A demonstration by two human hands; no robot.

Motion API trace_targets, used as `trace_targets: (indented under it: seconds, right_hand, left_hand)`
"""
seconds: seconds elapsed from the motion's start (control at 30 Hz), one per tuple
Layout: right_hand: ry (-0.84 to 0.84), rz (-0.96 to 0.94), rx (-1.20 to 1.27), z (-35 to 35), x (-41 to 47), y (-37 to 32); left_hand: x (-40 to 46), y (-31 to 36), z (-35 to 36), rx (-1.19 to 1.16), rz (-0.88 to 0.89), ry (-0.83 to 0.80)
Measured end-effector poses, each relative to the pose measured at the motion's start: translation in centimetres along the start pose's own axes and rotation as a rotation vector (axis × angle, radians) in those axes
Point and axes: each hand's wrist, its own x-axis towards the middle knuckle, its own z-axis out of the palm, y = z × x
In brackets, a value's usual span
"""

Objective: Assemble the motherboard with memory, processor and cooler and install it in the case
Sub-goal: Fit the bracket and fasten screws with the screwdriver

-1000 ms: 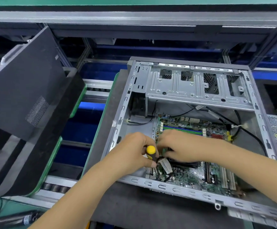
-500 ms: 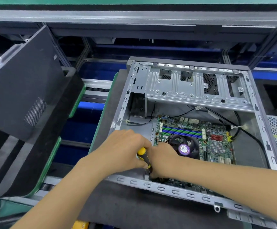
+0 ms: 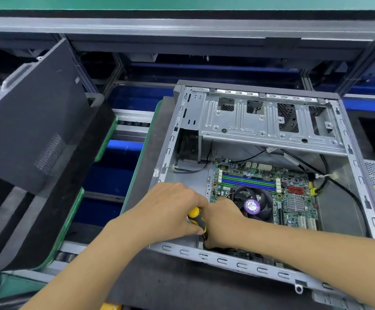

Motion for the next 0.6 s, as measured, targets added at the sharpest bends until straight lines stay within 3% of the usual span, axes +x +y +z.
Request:
trace_targets:
  seconds: [0.13, 0.27, 0.37, 0.5, 0.6]
  right_hand:
    - [-0.007, -0.040, 0.062, -0.9, -0.7, 0.3]
    - [-0.170, -0.153, 0.433, -5.9, -3.1, 3.7]
    - [-0.014, -0.169, 0.596, -9.2, -5.2, 5.1]
    - [0.072, -0.041, 0.378, -9.9, -5.7, 3.1]
    - [0.037, -0.038, 0.387, -9.8, -5.2, 2.5]
  left_hand:
    - [0.2, 0.1, -0.1, 0.012, 0.018, -0.023]
    - [0.6, 0.5, -0.2, 0.135, 0.074, -0.035]
    - [1.3, 1.4, -0.2, 0.183, 0.084, -0.038]
    - [1.9, 1.6, 0.7, 0.086, 0.000, 0.003]
    - [1.8, 1.5, 1.1, 0.026, -0.072, 0.044]
